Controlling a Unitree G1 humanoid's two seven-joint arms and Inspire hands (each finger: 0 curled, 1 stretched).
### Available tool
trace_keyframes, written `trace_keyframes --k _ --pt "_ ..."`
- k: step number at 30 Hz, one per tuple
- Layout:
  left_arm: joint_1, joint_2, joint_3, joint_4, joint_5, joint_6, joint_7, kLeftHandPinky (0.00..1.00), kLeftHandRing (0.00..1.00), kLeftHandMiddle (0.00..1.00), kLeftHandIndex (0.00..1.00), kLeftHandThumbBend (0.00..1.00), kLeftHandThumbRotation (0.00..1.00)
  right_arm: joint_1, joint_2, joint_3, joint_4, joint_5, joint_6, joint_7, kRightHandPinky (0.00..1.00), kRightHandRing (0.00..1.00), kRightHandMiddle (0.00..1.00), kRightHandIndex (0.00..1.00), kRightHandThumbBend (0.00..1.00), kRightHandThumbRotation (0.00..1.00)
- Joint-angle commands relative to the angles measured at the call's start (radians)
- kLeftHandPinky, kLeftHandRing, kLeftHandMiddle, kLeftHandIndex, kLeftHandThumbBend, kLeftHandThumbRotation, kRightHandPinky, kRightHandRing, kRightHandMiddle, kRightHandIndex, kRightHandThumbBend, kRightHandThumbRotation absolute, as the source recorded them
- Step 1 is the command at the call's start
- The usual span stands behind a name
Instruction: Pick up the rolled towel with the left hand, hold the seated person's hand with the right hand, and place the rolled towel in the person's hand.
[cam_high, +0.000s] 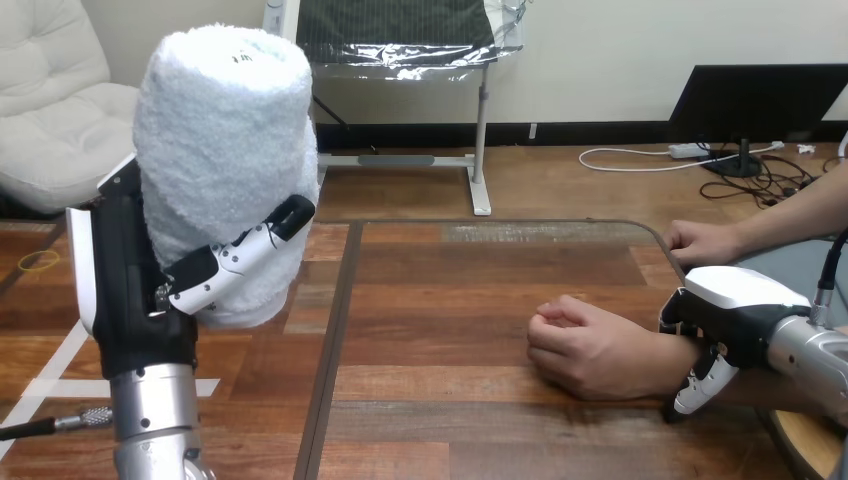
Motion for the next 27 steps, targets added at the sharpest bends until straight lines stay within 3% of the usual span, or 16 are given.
trace_keyframes --k 1,18,27 --pt "-0.105 -0.004 -0.006 0.001 -0.012 -0.031 -0.002 0.2 0.26 0.32 0.38 0.57 0.0 0.016 0.035 0.016 0.041 0.016 0.012 0.028 0.27 0.35 0.43 0.43 0.84 0.0" --pt "-0.164 -0.011 -0.018 0.127 -0.052 -0.055 -0.041 0.2 0.27 0.32 0.37 0.59 0.0 0.026 0.011 -0.057 -0.035 0.123 0.019 0.076 0.22 0.29 0.37 0.4 0.8 0.05" --pt "-0.204 -0.025 -0.022 0.225 -0.072 -0.081 -0.062 0.22 0.27 0.32 0.37 0.59 0.0 0.04 -0.013 -0.098 -0.129 0.163 0.065 0.11 0.23 0.31 0.38 0.41 0.78 0.08"
